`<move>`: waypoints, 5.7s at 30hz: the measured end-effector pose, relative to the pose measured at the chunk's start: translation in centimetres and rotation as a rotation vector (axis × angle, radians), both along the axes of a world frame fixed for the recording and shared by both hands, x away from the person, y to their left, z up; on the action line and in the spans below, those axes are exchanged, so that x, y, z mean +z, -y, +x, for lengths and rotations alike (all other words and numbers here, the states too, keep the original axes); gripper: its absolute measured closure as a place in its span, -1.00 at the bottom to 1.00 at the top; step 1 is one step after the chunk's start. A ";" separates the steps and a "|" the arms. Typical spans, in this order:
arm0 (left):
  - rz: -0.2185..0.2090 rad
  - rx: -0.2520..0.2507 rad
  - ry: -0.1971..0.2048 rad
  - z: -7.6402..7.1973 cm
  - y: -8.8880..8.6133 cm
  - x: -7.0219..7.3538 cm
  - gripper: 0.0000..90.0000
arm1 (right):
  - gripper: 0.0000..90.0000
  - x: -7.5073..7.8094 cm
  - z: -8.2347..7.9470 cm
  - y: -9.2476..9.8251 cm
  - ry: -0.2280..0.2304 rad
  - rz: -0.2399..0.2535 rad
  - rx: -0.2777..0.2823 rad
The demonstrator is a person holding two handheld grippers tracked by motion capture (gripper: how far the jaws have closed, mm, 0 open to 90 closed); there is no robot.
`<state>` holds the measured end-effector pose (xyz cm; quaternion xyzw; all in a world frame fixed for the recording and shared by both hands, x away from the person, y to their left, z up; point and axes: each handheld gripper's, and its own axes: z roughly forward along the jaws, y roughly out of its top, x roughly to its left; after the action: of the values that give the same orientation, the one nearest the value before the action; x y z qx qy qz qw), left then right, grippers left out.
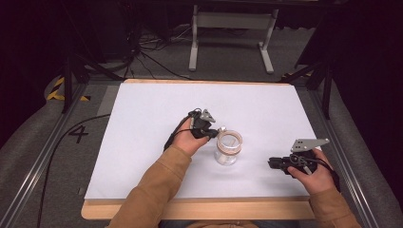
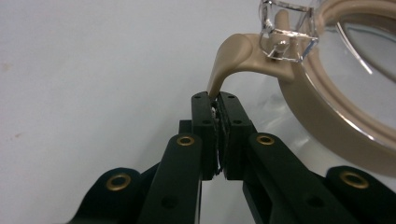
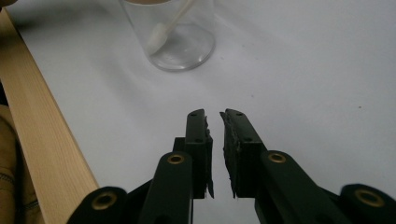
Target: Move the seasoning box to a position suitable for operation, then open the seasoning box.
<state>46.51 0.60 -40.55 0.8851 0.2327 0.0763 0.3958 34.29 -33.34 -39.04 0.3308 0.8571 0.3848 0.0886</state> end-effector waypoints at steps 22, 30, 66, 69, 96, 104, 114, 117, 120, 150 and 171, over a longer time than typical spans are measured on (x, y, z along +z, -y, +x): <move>-0.064 0.018 0.028 -1.2 -0.9 1.8 0.99 | 0.93 -0.6 0.2 -0.9 -0.005 -0.002 -0.006; -0.048 0.046 -0.025 -3.3 -4.0 3.1 0.94 | 0.99 -0.7 2.7 -2.7 0.004 0.013 0.026; -0.041 0.137 -0.087 -5.2 -8.6 2.2 0.88 | 1.00 -2.6 6.7 -7.7 0.052 -0.039 0.089; -0.072 0.124 -0.074 -4.9 -8.4 2.8 0.91 | 1.00 -1.9 6.4 -6.6 0.075 -0.039 0.060; -0.288 -0.059 -0.028 0.3 -1.2 4.0 0.95 | 1.00 -1.7 1.2 -1.8 0.080 0.013 -0.070; -0.295 -0.047 0.021 0.5 -0.2 3.6 0.92 | 1.00 -2.0 1.0 -2.3 0.075 0.019 -0.061; -0.290 -0.051 0.000 0.7 0.3 2.9 0.94 | 1.00 -2.3 0.9 -3.1 0.072 0.019 -0.035; -0.300 -0.052 0.001 0.8 0.3 2.9 0.95 | 1.00 -2.2 0.9 -3.4 0.077 0.027 -0.029; -0.307 -0.048 -0.003 0.8 0.3 2.8 0.95 | 1.00 -2.0 0.9 -3.9 0.082 0.042 -0.015; -0.327 -0.042 -0.026 1.1 0.3 2.6 1.00 | 1.00 -0.4 1.1 -8.5 0.175 0.263 0.089; -0.324 -0.044 -0.030 1.1 0.3 2.6 0.96 | 1.00 -1.2 1.7 -8.4 0.204 0.383 0.043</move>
<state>47.60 0.32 -37.97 0.8155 0.2287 0.0160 0.5314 35.96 -24.96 -40.20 0.2827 0.7617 0.5739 0.1024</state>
